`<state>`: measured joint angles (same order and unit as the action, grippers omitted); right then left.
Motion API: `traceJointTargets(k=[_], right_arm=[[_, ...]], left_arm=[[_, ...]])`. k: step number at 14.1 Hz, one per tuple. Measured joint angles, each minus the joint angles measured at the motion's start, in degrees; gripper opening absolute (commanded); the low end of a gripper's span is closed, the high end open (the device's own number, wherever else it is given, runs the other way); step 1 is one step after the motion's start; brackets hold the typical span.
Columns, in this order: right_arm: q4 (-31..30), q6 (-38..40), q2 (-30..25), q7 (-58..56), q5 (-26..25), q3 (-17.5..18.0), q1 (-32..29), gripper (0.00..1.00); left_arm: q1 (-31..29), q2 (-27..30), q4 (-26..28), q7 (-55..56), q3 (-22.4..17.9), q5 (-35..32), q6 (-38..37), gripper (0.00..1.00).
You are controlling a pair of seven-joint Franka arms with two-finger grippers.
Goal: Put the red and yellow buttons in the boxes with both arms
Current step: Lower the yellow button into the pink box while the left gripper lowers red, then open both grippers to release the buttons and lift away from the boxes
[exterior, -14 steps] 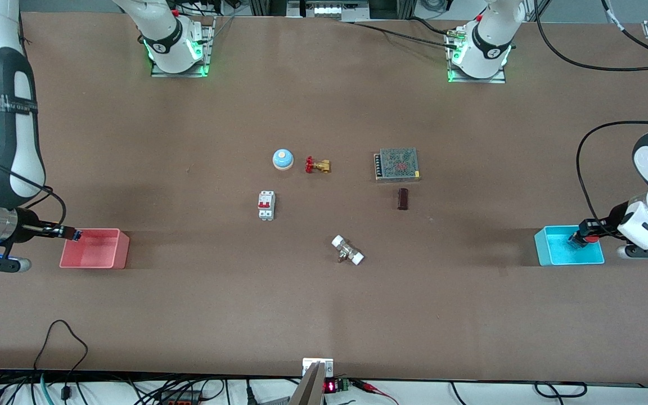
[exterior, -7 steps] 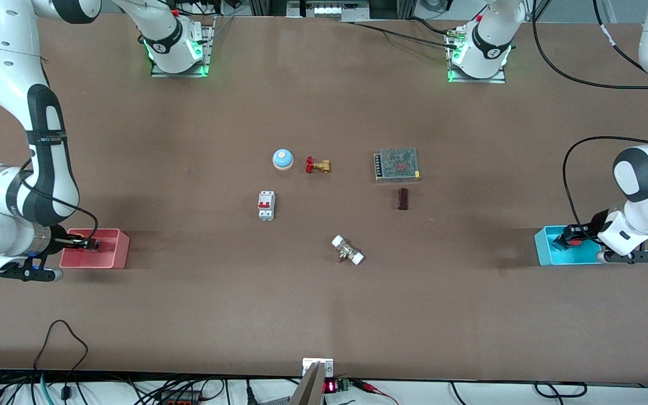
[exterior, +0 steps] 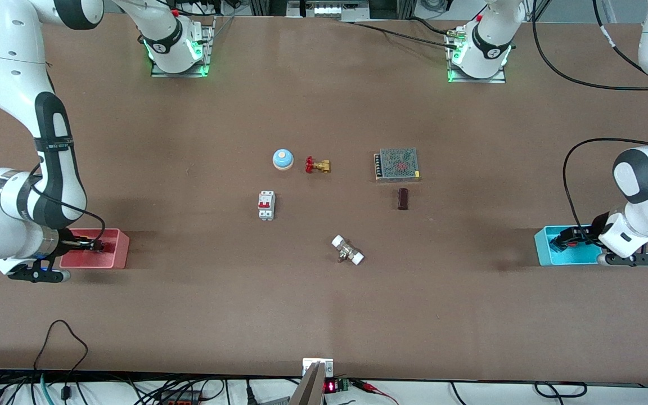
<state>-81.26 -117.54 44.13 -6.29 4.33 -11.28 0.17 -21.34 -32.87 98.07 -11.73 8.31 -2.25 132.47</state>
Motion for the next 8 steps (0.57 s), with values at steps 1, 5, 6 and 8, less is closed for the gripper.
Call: traceJointTargets(k=[1, 5, 6, 8], right_arm=[[0.00, -0.21, 0.27, -0.30, 0.00, 0.03, 0.01, 0.23], [0.03, -2.18, 1.43, -0.64, -0.06, 0.10, 0.13, 0.73], [0.07, -2.37, 1.39, -0.65, -0.05, 0.12, 0.16, 1.00], [0.13, -2.87, 1.42, -0.69, -0.06, 0.26, 0.42, 1.00]], left_arm=[[0.05, 0.19, -0.86, 0.00, 0.33, 0.00, -0.17, 0.83], [0.89, 3.28, -2.04, 1.23, 3.03, 0.00, -1.89, 0.84], [1.11, 4.43, -2.04, 2.64, 4.19, 0.00, -2.98, 0.84], [1.51, 7.35, -2.06, 5.92, 6.98, 0.00, -6.52, 0.84]])
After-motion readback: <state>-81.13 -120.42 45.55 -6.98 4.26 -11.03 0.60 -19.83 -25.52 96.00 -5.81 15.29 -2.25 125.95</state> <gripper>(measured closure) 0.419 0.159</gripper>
